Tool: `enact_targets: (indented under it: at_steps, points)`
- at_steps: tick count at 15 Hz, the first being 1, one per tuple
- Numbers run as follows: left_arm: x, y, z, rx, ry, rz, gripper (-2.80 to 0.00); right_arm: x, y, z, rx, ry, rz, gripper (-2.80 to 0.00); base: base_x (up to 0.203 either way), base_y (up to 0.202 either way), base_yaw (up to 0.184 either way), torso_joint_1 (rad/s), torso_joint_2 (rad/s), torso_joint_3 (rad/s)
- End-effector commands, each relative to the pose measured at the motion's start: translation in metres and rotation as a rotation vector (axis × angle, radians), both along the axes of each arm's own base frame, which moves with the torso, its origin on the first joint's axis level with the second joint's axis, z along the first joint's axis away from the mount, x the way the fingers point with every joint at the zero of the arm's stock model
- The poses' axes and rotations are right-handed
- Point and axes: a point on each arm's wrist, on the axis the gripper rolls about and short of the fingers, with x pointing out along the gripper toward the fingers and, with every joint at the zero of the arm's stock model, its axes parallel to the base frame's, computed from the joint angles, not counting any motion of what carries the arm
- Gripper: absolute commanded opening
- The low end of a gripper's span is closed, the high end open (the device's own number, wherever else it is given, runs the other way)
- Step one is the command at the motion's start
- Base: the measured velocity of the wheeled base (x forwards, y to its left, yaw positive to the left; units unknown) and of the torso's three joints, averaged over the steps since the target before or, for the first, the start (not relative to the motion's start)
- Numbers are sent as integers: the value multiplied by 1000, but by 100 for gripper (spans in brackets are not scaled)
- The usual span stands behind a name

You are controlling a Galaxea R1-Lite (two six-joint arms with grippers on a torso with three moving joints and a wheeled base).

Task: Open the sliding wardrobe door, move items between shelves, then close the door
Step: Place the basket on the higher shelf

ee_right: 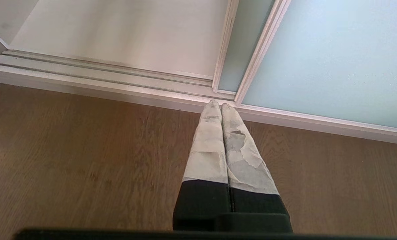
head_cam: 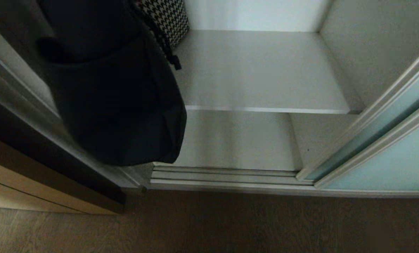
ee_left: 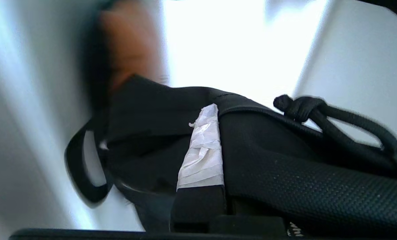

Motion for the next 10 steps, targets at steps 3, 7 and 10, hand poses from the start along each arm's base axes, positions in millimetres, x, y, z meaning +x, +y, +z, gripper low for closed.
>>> enact_targets:
  at_steps: [3,7,10]
  points:
    - [90,-68,-17,42,48,-61,-280,0,0,0,-1,0,1,-280,0,0,0,0,0,0]
    - [152,-109,-9,-22,-61,-60,-280,0,0,0,-1,1,1,-280,0,0,0,0,0,0]
    - [182,-122,-3,-62,-142,-35,-280,0,0,0,-1,0,1,-280,0,0,0,0,0,0]
